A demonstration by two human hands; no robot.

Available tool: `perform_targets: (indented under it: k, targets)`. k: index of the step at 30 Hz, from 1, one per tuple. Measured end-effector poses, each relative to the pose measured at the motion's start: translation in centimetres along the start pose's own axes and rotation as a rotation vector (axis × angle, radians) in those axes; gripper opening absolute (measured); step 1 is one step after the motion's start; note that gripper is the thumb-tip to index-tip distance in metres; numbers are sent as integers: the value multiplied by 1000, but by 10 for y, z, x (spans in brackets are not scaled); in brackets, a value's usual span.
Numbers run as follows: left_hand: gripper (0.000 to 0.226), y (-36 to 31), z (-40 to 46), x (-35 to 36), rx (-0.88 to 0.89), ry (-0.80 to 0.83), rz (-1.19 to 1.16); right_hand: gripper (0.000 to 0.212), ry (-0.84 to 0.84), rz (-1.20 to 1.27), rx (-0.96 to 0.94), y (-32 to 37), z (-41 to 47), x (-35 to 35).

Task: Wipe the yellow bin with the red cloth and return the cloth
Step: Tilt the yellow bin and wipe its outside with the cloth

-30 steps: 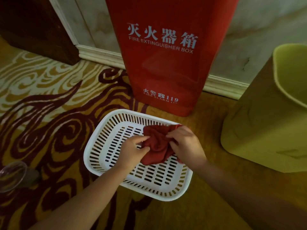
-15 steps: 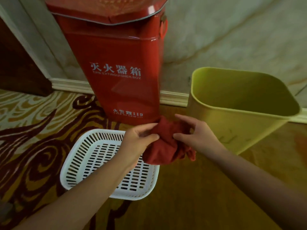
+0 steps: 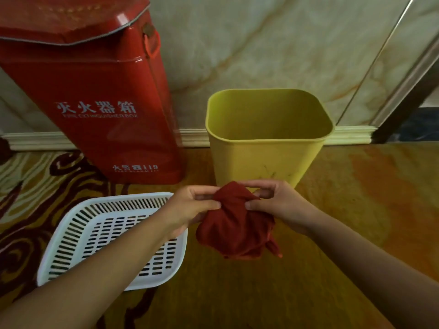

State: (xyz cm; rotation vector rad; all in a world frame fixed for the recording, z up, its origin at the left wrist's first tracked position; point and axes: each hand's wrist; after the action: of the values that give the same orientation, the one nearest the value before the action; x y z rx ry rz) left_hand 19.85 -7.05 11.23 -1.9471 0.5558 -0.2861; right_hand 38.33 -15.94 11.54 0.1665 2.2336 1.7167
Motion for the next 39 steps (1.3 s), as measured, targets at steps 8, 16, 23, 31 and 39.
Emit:
perform_targets:
  k: [8, 16, 23, 31, 39]
  targets:
    - [49, -99, 23, 30, 679, -67, 640, 30, -84, 141, 71, -18, 1, -32]
    - [31, -125, 72, 73, 732, -30, 1165, 30, -239, 350, 104, -32, 0, -58]
    - [25, -128, 77, 76, 741, -5, 1122, 28, -279, 503, 139, -39, -2, -74]
    - [26, -161, 85, 93, 676, -127, 870, 38, -439, 593, 133, -32, -9, -110]
    - [28, -135, 91, 36, 350, -324, 633, 29, -604, 468, -80, 17, -18, -123]
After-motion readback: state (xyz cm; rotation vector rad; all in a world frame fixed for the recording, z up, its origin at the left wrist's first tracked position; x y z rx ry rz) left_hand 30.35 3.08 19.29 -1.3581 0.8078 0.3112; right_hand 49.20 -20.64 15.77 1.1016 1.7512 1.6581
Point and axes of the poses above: each hand's wrist, its own z-axis towards the middle knuckle, its own x-axis out of the palm, y = z × x, and after that the axes turned 14 degrees about -y, right-handed
